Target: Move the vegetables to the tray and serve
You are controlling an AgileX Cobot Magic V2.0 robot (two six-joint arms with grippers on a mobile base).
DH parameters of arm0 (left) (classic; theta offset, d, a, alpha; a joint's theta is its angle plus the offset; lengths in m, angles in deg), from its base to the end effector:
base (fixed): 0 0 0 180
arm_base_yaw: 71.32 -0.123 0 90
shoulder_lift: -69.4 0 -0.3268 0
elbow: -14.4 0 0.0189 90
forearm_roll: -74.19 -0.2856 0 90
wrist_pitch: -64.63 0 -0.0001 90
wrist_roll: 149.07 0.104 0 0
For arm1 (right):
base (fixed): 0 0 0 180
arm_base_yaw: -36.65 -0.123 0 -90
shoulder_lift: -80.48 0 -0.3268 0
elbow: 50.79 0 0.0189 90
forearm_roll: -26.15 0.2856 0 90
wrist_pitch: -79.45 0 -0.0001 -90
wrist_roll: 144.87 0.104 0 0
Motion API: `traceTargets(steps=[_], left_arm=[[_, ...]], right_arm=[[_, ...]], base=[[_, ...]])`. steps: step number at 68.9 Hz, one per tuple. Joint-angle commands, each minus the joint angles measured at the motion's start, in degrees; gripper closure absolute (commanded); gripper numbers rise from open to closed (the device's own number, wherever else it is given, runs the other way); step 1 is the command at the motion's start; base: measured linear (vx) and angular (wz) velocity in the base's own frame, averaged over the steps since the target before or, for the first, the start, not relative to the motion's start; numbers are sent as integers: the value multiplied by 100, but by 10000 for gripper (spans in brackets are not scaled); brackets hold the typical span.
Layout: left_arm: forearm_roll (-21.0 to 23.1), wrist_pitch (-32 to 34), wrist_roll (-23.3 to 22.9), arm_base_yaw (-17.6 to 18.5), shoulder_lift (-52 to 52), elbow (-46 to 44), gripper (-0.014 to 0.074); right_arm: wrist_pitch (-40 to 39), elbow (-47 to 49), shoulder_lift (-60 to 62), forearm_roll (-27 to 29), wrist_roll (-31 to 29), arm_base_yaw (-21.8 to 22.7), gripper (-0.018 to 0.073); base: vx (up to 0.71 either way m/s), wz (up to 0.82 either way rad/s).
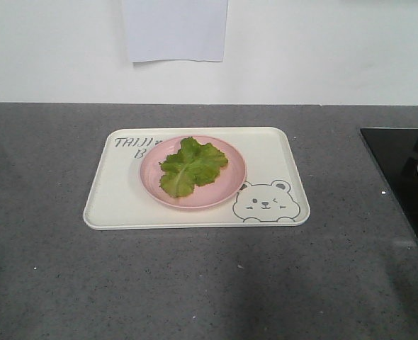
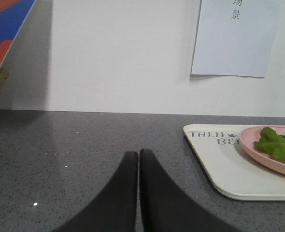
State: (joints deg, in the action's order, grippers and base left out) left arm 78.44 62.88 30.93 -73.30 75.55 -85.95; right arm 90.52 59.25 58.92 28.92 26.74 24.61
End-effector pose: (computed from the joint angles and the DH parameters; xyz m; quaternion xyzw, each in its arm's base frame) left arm 0.0624 0.0019 0.2021 -0.0368 0.6908 -0.0151 0.7219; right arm 0.0815 0.0184 0.2317 -0.1230 0.7706 0.0384 0.6242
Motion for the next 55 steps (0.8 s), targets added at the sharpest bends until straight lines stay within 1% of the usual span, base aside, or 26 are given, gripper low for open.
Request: traceTargets(steps=[1, 7, 13, 26, 31, 35, 55], left_arm=[[43, 400, -35, -17, -79, 30, 604], [43, 400, -35, -17, -79, 30, 604], [43, 400, -35, -17, -79, 30, 604], [43, 400, -30, -17, -79, 30, 604], [43, 395, -30, -17, -79, 30, 604], [43, 395, -30, -17, -79, 30, 604], [43, 395, -30, -17, -79, 30, 604]], right_arm=[[-560, -91, 235, -310, 475, 154, 564], [-560, -345, 528, -315, 722, 496, 563], [-533, -500, 861, -321, 797, 857, 563], [-576, -856, 1575, -377, 896, 1327, 563], [-796, -1035, 1562, -377, 1060, 1376, 563], [-664, -1022, 1562, -379, 1190, 1377, 563], [-779, -1028, 1562, -399, 1200, 1377, 563]], base=[[0, 0], [0, 0], [0, 0], [0, 0], [0, 0], [0, 0], [0, 0]])
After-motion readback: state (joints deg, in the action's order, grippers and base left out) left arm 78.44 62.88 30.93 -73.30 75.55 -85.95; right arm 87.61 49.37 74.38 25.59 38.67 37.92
